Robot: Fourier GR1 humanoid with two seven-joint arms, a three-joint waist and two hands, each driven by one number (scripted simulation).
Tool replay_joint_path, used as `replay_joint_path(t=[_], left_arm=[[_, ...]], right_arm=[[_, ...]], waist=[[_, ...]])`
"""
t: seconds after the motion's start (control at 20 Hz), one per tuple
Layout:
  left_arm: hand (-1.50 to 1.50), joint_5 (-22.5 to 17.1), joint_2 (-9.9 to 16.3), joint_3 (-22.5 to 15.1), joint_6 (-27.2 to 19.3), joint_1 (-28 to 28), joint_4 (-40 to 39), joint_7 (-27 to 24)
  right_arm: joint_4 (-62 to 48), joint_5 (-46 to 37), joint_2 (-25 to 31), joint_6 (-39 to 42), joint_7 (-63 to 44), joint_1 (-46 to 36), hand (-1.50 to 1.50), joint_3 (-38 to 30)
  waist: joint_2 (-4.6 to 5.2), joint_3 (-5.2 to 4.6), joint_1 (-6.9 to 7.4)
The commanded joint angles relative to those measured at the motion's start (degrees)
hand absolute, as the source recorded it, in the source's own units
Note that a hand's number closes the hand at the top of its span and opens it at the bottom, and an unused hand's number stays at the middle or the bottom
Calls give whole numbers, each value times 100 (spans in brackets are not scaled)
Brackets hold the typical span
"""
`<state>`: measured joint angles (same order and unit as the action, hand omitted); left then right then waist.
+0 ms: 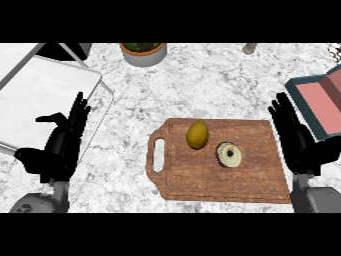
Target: Pick the lemon from the cutting board and place it in the cardboard box
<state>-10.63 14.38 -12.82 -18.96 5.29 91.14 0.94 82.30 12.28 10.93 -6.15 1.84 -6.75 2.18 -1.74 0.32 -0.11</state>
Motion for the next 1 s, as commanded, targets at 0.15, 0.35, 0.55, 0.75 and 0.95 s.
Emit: replay_joint_path(t=[0.15, 0.35, 0.55, 0.75, 0.95], left_arm=[[0, -614, 724, 823, 606, -156, 244, 576], [0, -743, 618, 567, 644, -389, 196, 753], [0, -927, 705, 679, 738, -407, 289, 887], [0, -1072, 793, 725, 936, -543, 247, 792], [0, -1140, 864, 732, 914, -297, 264, 987]], right_arm=[[1128, -715, -218, -1124, -847, -382, -150, 231], [1122, -2193, 190, -2689, -269, -207, -150, -367], [1760, -3076, -419, -3203, 351, 19, -150, 589], [2154, -3980, -153, -2970, -193, 183, -150, 1274], [1810, -4730, 428, -2061, -1560, 365, -150, 1583]], waist=[[151, -42, 44], [115, -67, -82], [135, -46, 40], [137, -56, 50], [146, -91, 87]])
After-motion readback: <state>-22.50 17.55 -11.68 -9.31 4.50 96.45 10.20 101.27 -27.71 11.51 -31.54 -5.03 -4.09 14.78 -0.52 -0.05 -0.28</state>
